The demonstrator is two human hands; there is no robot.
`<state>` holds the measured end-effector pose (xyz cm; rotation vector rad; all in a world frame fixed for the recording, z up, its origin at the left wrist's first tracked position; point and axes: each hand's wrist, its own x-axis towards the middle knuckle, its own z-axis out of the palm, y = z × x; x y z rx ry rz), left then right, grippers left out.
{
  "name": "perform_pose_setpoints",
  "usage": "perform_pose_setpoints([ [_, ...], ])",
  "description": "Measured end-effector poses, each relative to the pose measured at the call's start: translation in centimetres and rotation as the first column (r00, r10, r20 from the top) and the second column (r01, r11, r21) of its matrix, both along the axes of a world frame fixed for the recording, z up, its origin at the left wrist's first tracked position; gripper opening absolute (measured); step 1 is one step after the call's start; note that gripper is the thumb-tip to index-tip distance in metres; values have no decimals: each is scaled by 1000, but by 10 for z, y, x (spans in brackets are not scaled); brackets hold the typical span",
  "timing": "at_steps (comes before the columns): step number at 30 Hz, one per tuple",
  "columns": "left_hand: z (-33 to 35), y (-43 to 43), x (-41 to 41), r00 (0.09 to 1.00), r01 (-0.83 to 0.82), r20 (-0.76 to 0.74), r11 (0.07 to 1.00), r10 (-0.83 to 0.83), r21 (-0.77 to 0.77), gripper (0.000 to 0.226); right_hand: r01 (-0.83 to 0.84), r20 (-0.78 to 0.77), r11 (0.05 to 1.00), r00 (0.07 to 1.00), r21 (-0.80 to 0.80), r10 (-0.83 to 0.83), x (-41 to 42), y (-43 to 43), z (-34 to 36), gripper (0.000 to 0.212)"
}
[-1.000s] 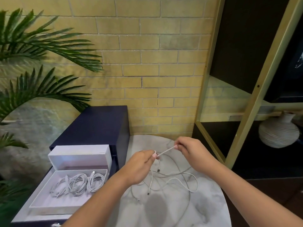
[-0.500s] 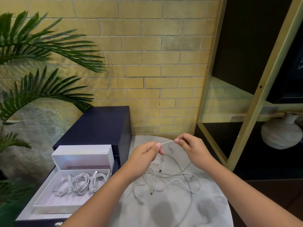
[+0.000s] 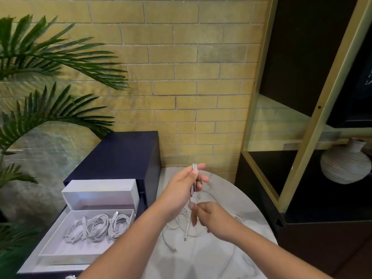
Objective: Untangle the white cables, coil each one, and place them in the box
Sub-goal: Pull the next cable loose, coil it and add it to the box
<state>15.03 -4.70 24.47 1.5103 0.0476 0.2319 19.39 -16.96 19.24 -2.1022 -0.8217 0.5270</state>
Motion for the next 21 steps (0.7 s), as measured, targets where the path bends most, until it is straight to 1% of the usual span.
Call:
perform_pose_setpoints([
  [2,-6,4,1,999,-45,9,995,45,85,29,-47,87,997,995,-61,52,-3,-1,4,45],
  [4,-11,8,1,997,-80,8,969,80,234,31,-92,177,987,977,-132,115,-1,-3,7,39],
  [5,-14,12,1,995,-96,11,935,98,340,31,-113,220,979,964,-167,149,0,-4,10,36],
  [7,-22,20,0,993,-112,24,816,119,568,31,-142,272,969,942,-200,195,4,-8,18,31],
  [9,-29,27,-2,992,-99,16,701,124,707,31,-130,281,976,944,-173,176,8,-13,27,24],
  [10,-32,30,-2,993,-82,4,671,117,737,30,-104,289,982,946,-158,146,11,-15,32,21],
  [12,-34,31,-5,995,-38,-30,640,95,768,21,-59,315,989,944,-133,98,18,-20,37,15],
  [14,-33,30,-7,995,5,-62,603,73,798,19,-31,335,994,940,-101,63,24,-22,40,13],
  [17,-28,26,-10,998,4,-33,518,47,855,25,-20,342,999,939,-34,30,30,-21,42,13],
  [21,-19,20,-14,999,1,-19,499,32,867,37,6,354,998,935,57,-26,32,-16,42,16],
])
